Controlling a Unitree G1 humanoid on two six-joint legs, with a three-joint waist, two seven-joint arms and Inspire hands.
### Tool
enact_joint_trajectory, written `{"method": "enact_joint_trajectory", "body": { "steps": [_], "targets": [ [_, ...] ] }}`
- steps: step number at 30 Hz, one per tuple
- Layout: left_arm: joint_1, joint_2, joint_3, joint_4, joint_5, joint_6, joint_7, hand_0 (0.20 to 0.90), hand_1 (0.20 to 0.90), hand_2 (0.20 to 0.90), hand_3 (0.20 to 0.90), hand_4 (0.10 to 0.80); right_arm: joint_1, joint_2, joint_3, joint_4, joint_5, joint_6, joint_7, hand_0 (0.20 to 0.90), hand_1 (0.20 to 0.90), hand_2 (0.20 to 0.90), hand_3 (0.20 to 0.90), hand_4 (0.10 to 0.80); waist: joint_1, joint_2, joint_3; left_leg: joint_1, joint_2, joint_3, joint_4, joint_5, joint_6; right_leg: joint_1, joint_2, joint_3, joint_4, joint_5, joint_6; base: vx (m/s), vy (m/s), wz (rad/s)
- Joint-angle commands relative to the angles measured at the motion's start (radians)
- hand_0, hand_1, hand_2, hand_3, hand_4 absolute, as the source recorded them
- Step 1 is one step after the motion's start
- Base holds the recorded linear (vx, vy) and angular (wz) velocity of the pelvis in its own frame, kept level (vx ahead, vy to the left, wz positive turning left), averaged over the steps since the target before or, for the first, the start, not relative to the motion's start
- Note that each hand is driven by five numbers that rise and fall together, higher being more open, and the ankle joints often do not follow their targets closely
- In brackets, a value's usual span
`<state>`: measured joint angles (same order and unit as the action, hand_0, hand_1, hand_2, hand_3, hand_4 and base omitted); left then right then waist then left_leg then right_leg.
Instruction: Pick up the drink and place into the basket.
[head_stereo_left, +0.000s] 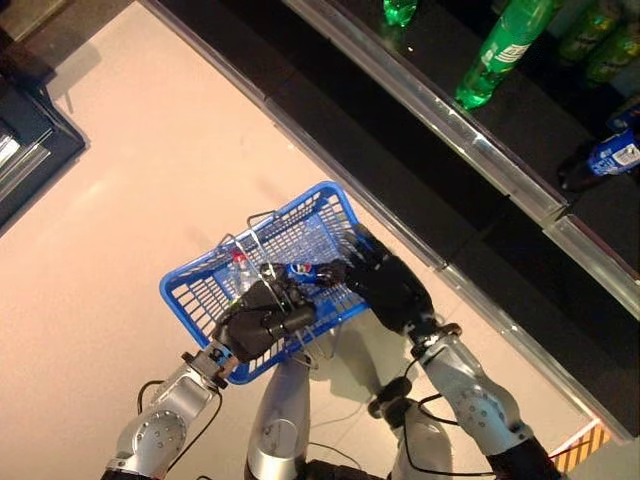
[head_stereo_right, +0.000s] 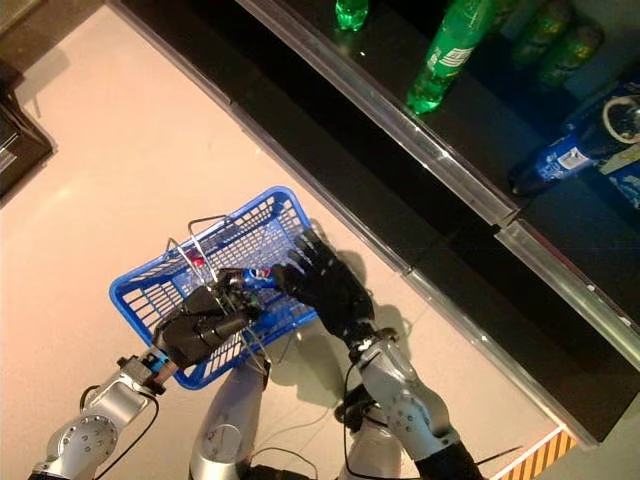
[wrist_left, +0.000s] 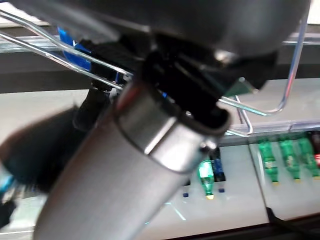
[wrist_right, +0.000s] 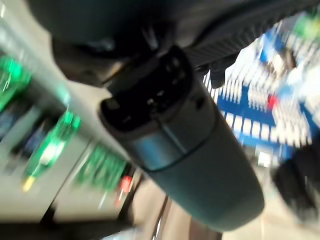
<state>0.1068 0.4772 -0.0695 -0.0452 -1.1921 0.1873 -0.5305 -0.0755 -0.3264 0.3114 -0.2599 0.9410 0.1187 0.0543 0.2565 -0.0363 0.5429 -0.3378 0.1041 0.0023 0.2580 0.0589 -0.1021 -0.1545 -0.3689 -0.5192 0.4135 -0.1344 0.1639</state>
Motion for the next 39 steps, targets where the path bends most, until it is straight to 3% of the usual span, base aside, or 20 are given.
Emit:
{"method": "enact_joint_trajectory", "body": {
  "steps": [1,11,14,15,20,25,27,35,39],
  "targets": [
    [-0.118,-0.127,0.035,-0.404,-0.187,-0.161,-0.276,0.300,0.300,0.300,0.200,0.100,-0.050,-0.003,-0.047,-0.164,-0.025,-0.086,0.146,0.900,0.900,0.900,0.900,0.800,-0.031,0.032,-0.050,0.121,-0.006,0.098,-0.030,-0.034,0.059,0.000,0.042,0.049,-0.014,0.122,0.000,0.008,-0.014,-0.13],
    [-0.014,-0.183,0.101,-0.096,-0.046,-0.237,-0.052,0.300,0.300,0.300,0.200,0.100,0.091,0.017,-0.133,-0.134,-0.052,-0.103,0.242,0.900,0.900,0.900,0.900,0.800,-0.112,0.018,-0.167,0.240,0.031,0.160,-0.096,-0.027,0.033,0.076,0.078,0.147,-0.136,0.123,0.011,0.025,0.007,-0.18],
    [0.038,-0.192,0.120,0.048,-0.010,-0.291,0.021,0.300,0.300,0.300,0.200,0.100,0.171,0.024,-0.157,-0.068,0.002,-0.107,0.303,0.900,0.900,0.900,0.900,0.800,-0.143,0.011,-0.213,0.280,0.047,0.184,-0.143,-0.010,0.019,0.101,0.094,0.181,-0.195,0.134,0.018,0.018,0.003,-0.22],
    [0.060,-0.203,0.129,0.137,0.028,-0.342,0.028,0.300,0.300,0.300,0.200,0.100,0.200,0.027,-0.165,-0.013,0.010,-0.119,0.336,0.900,0.900,0.900,0.900,0.800,-0.154,0.011,-0.234,0.299,0.054,0.199,-0.164,-0.006,0.014,0.111,0.097,0.190,-0.213,0.137,0.021,0.021,0.015,-0.28],
    [0.100,-0.249,0.159,0.350,0.015,-0.372,0.142,0.300,0.300,0.300,0.200,0.100,0.274,0.037,-0.186,0.160,-0.068,-0.139,0.349,0.900,0.900,0.900,0.900,0.800,-0.182,0.010,-0.305,0.360,0.075,0.236,-0.232,0.007,-0.002,0.152,0.091,0.201,-0.271,0.151,0.029,0.060,0.013,-0.23],
    [0.089,-0.279,0.174,0.548,-0.050,-0.364,0.227,0.300,0.300,0.300,0.200,0.100,0.289,0.040,-0.172,0.415,-0.281,-0.165,0.240,0.900,0.900,0.900,0.900,0.800,-0.196,0.009,-0.359,0.407,0.084,0.258,-0.279,0.010,-0.016,0.197,0.084,0.192,-0.323,0.169,0.032,0.057,-0.005,-0.05],
    [0.070,-0.288,0.183,0.643,-0.011,-0.371,0.235,0.300,0.300,0.300,0.200,0.100,0.276,0.044,-0.152,0.544,-0.364,-0.189,0.188,0.900,0.900,0.900,0.900,0.800,-0.195,0.008,-0.371,0.423,0.086,0.262,-0.295,0.010,-0.021,0.215,0.077,0.183,-0.341,0.176,0.034,0.044,-0.006,-0.04],
    [-0.012,-0.294,0.201,0.953,0.100,-0.343,0.311,0.300,0.300,0.300,0.200,0.100,0.188,0.120,-0.150,1.036,-0.415,-0.153,0.057,0.900,0.900,0.900,0.900,0.800,-0.176,0.016,-0.411,0.455,0.084,0.255,-0.329,0.002,-0.027,0.264,0.063,0.132,-0.371,0.182,0.038,0.044,-0.004,0.04],
    [-0.035,-0.306,0.220,1.094,0.177,-0.354,0.303,0.300,0.300,0.300,0.200,0.100,0.156,0.132,-0.161,1.312,-0.682,-0.179,-0.065,0.900,0.900,0.900,0.900,0.800,-0.162,0.023,-0.425,0.469,0.077,0.251,-0.326,-0.014,-0.021,0.281,0.064,0.121,-0.369,0.171,0.032,0.016,0.011,0.03]
  ]
}}
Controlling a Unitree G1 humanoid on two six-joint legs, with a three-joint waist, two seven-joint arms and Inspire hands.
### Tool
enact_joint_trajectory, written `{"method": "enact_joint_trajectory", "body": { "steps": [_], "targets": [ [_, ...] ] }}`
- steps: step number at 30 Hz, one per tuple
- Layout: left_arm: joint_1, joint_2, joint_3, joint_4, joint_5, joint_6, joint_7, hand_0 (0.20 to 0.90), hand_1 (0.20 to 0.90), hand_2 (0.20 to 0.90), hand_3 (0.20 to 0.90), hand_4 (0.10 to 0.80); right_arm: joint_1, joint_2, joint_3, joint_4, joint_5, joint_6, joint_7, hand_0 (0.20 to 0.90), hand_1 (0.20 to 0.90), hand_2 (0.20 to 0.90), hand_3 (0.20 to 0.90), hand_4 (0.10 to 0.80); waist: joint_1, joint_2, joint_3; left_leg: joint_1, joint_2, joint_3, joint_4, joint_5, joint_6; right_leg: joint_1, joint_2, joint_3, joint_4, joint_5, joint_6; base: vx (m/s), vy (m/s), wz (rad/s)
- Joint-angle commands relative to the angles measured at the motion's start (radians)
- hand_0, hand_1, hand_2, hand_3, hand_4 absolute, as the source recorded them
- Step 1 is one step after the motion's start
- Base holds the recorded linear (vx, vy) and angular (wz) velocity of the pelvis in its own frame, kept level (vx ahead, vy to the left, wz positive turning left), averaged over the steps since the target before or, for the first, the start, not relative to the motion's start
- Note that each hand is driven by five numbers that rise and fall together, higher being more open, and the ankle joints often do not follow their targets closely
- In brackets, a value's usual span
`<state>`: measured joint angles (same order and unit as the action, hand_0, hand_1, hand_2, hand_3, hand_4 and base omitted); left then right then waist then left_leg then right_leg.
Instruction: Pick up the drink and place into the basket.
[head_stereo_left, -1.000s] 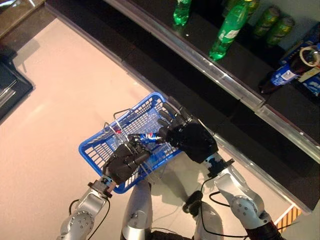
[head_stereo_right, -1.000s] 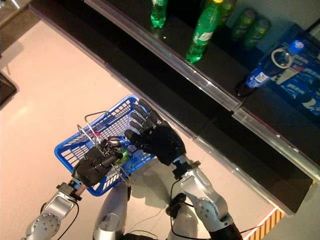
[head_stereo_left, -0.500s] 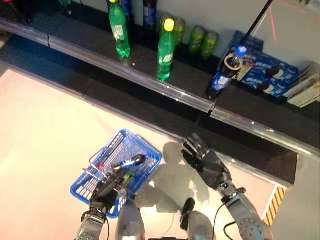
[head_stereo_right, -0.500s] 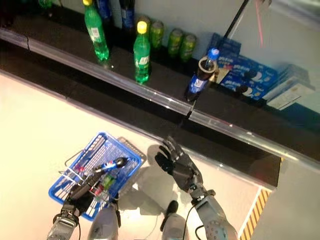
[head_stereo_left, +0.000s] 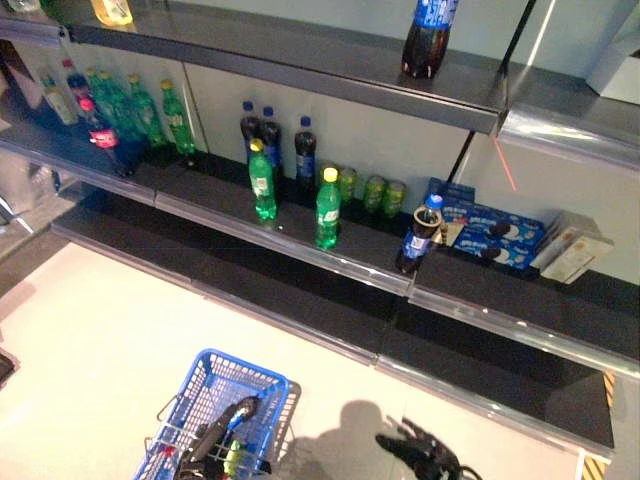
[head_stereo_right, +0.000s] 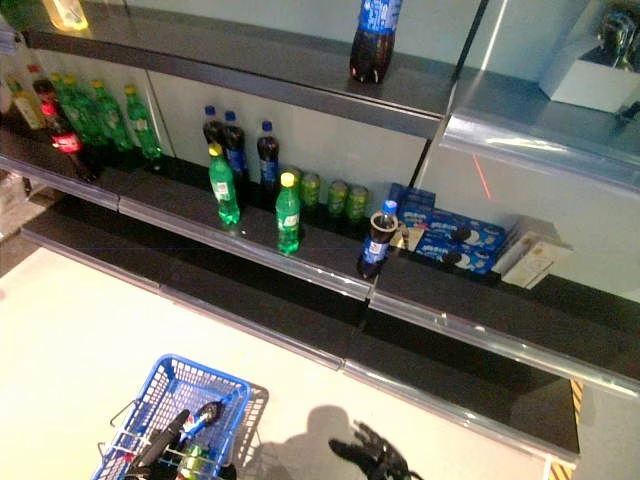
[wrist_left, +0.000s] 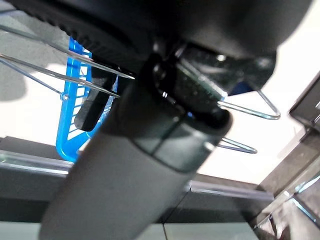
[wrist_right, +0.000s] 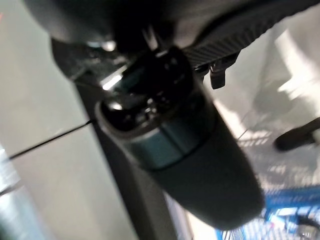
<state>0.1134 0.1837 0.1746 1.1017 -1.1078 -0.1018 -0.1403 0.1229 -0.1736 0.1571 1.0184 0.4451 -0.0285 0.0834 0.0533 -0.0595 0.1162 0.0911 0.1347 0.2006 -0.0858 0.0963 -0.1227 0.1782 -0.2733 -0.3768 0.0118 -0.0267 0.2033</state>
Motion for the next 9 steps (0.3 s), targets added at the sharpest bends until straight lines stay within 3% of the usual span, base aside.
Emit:
{"method": "enact_joint_trajectory", "body": {
  "steps": [1,9],
  "targets": [
    [-0.043,-0.013,-0.024,-0.052,0.094,-0.065,-0.086,0.300,0.300,0.300,0.200,0.100,-0.044,-0.021,-0.006,0.037,-0.190,-0.030,-0.096,0.900,0.900,0.900,0.900,0.800,0.041,0.046,-0.001,0.037,0.046,0.052,0.017,-0.050,0.000,-0.054,-0.032,-0.021,0.031,0.066,-0.008,0.000,0.000,0.00],
    [-0.053,-0.017,-0.034,-0.012,0.113,-0.055,-0.072,0.300,0.300,0.300,0.200,0.100,-0.056,-0.021,-0.008,0.158,-0.242,0.009,-0.081,0.900,0.900,0.900,0.900,0.800,0.050,0.055,-0.017,0.044,0.048,0.051,0.015,-0.056,0.000,-0.046,-0.029,-0.033,0.025,0.064,-0.012,0.000,0.000,0.00]
  ]
}}
